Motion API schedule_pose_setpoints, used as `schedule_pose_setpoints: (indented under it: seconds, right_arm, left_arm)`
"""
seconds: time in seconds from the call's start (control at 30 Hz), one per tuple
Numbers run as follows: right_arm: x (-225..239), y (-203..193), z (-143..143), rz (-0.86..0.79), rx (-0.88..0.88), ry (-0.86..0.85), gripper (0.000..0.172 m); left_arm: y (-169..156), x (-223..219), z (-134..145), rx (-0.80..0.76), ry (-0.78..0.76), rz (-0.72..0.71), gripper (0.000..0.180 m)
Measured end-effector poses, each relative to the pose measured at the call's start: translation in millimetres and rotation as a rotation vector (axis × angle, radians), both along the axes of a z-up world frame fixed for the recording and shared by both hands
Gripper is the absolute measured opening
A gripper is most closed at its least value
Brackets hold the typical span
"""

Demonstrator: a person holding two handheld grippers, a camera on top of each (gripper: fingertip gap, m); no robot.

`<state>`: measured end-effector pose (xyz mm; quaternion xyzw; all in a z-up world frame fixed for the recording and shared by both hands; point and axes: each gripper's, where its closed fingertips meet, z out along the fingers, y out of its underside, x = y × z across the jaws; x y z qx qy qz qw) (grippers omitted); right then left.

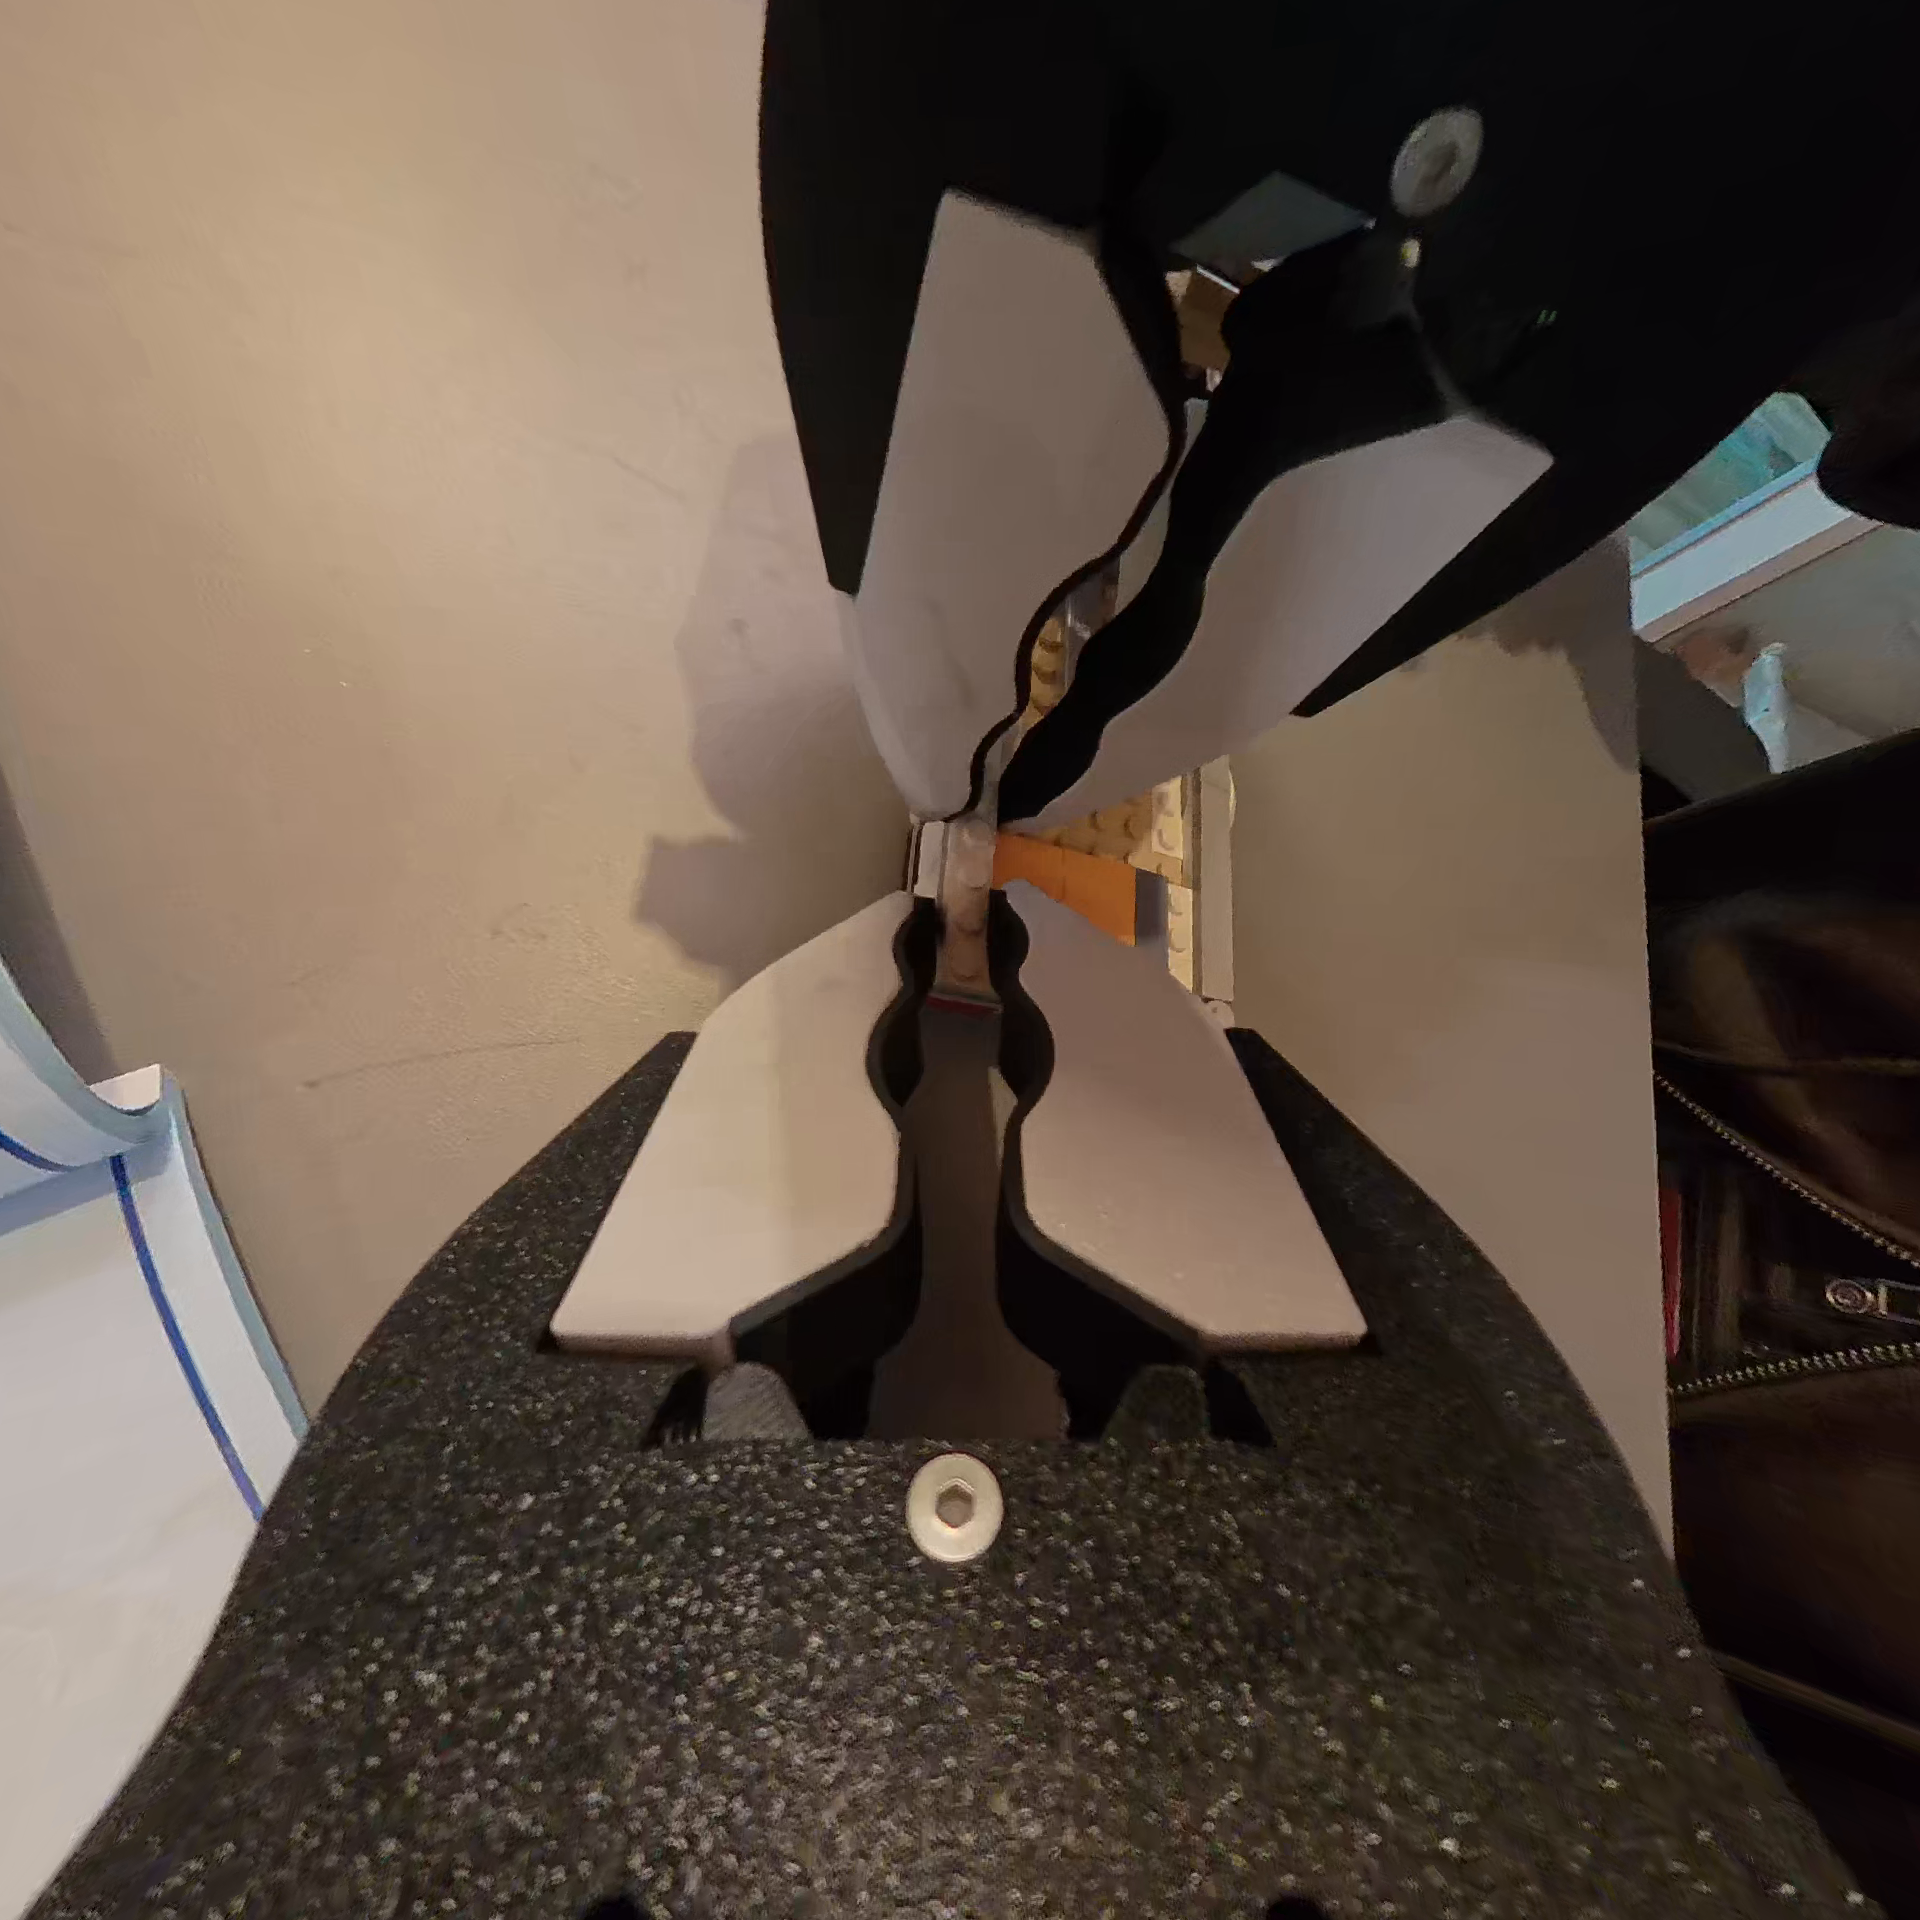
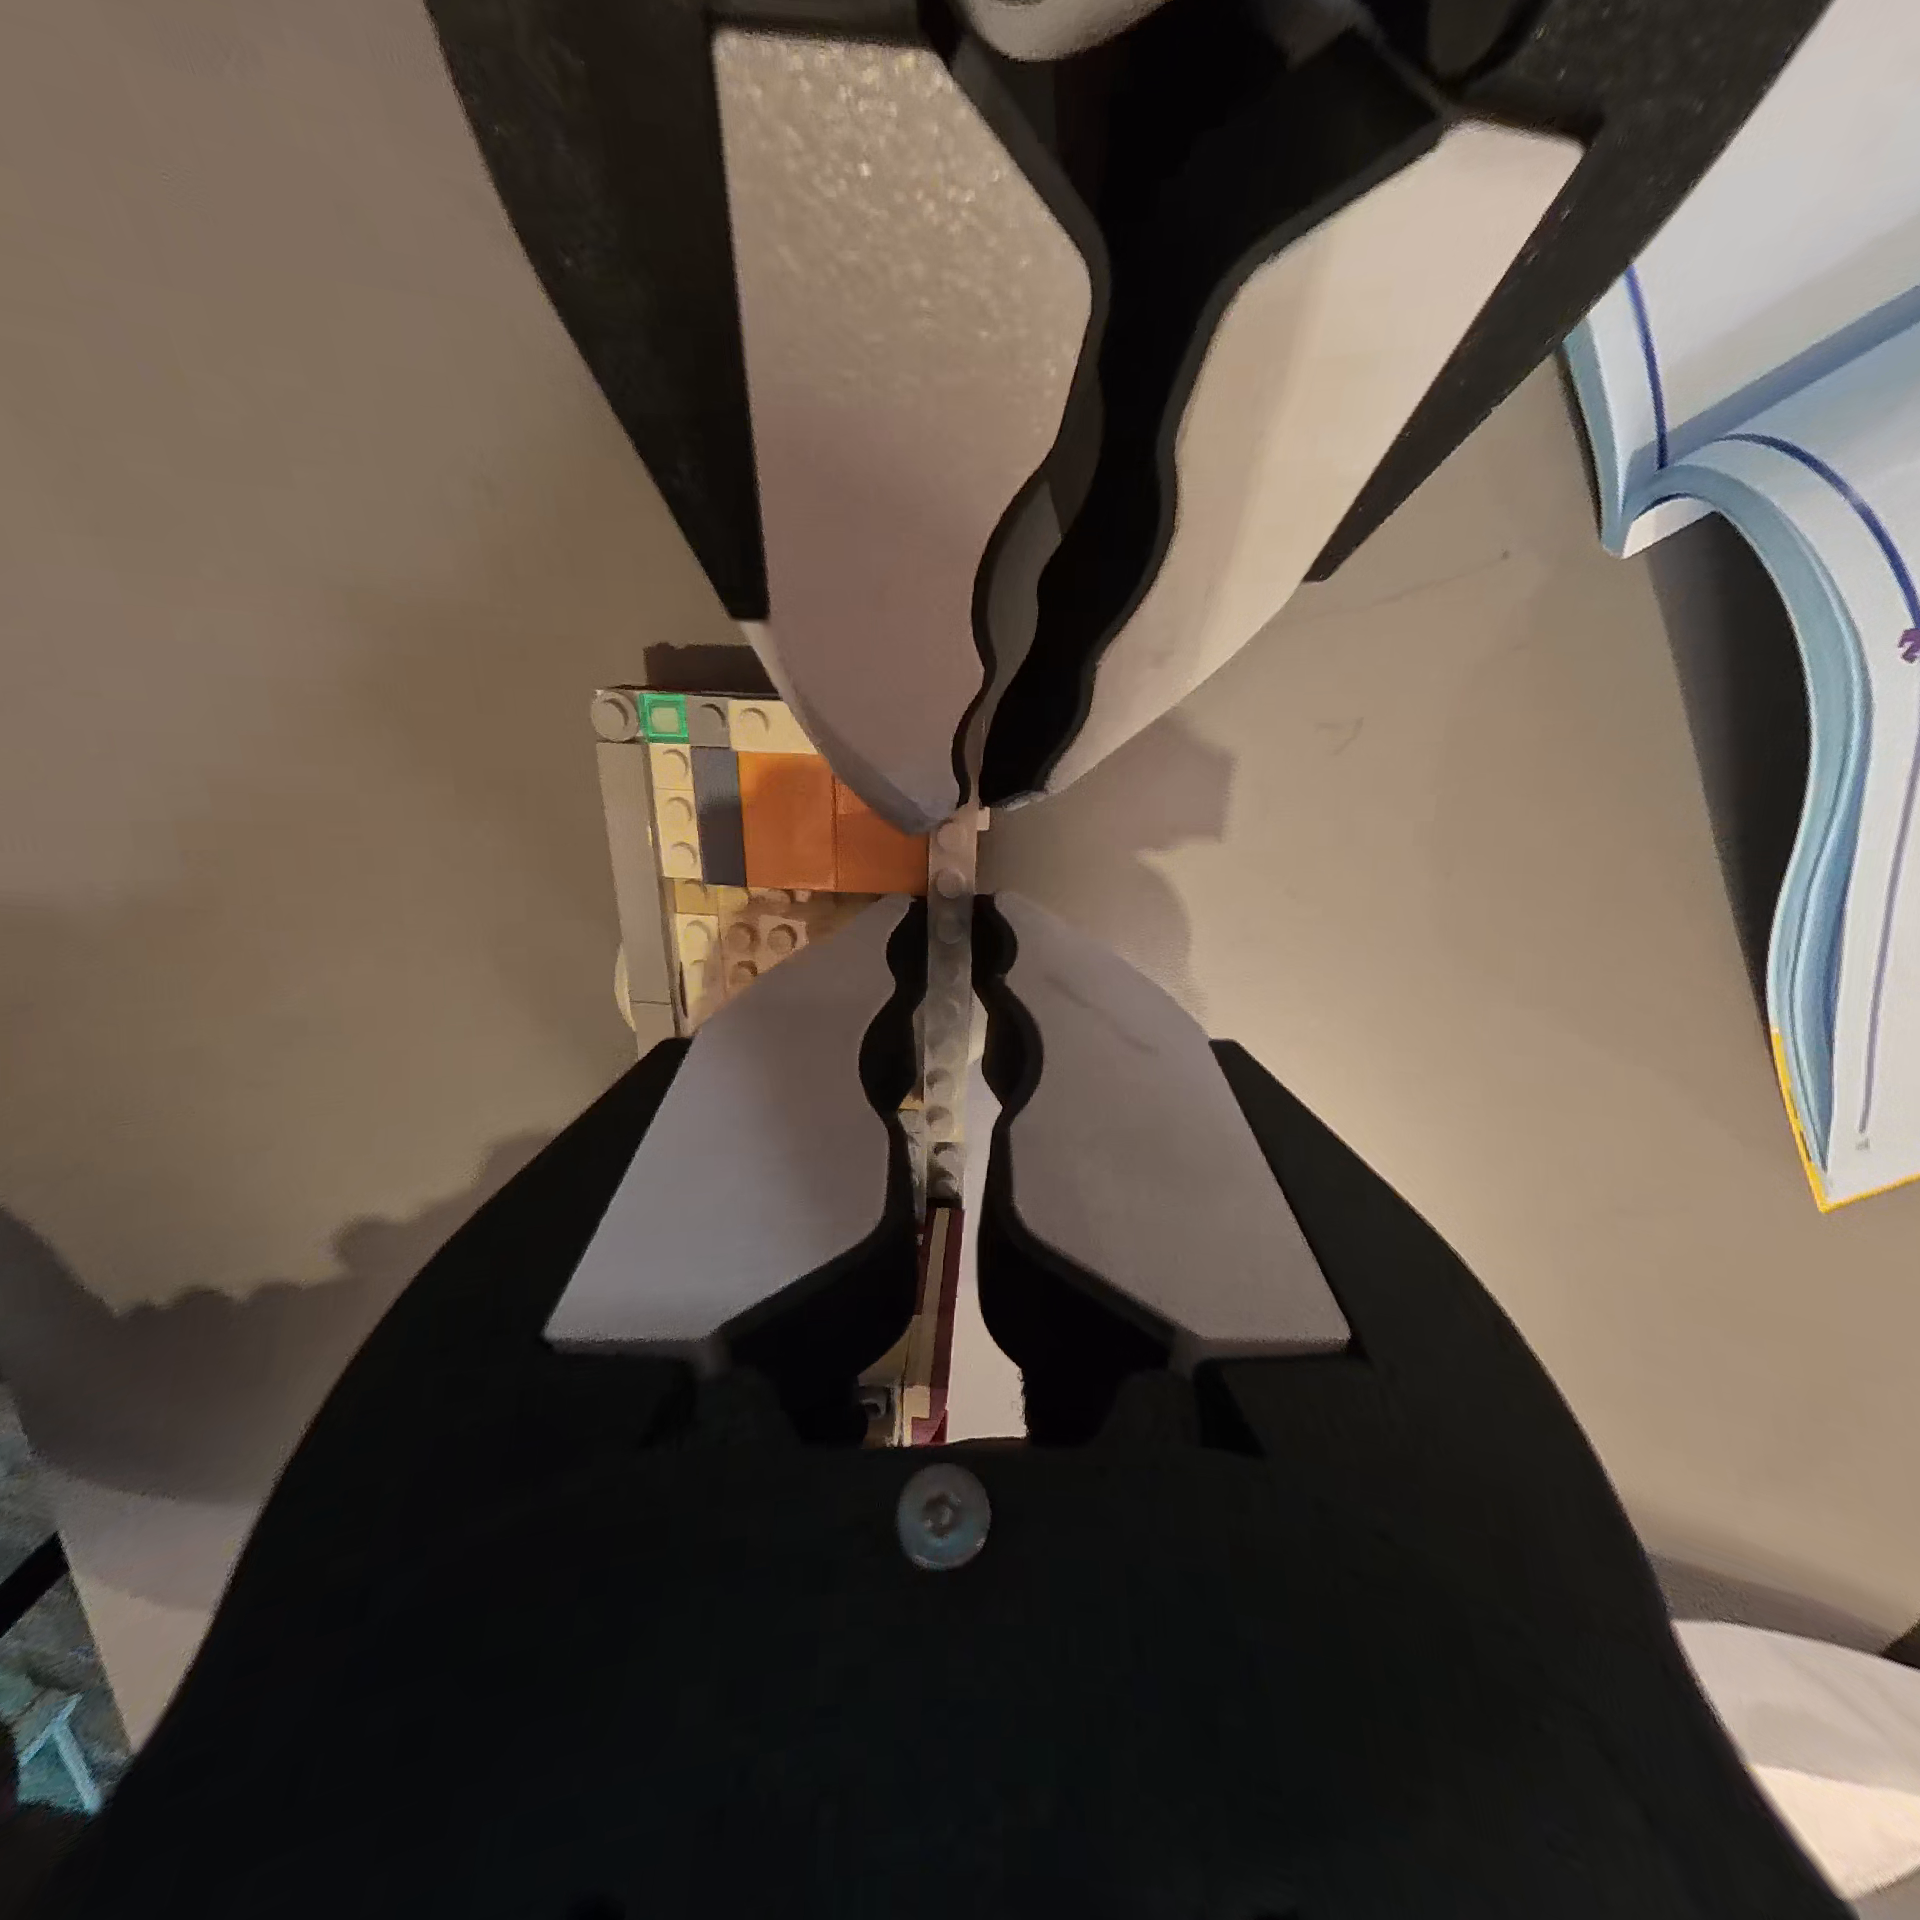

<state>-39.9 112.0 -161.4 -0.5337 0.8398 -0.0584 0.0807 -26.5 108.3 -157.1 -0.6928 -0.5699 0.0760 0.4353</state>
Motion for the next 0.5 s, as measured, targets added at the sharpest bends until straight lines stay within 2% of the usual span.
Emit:
schedule_pose_setpoints:
  seconds: [0.27, 0.43, 0.5]
  right_arm:
    - [1.9, 3.8, 0.2, -0.028, 0.072, -0.081, 0.008]
    - [1.2, 3.5, 0.4, -0.13, 0.074, -0.117, 0.009]
    - [-0.5, 1.3, 0.5, -0.206, 0.065, -0.109, 0.009]
  left_arm:
    - [3.1, 1.0, -0.1, 0.065, -0.002, -0.024, 0.01]
    - [0.1, 4.7, 1.7, 0.022, -0.003, -0.028, 0.012]
    - [-1.9, 5.1, 0.9, 0.011, -0.016, -0.015, 0.019]
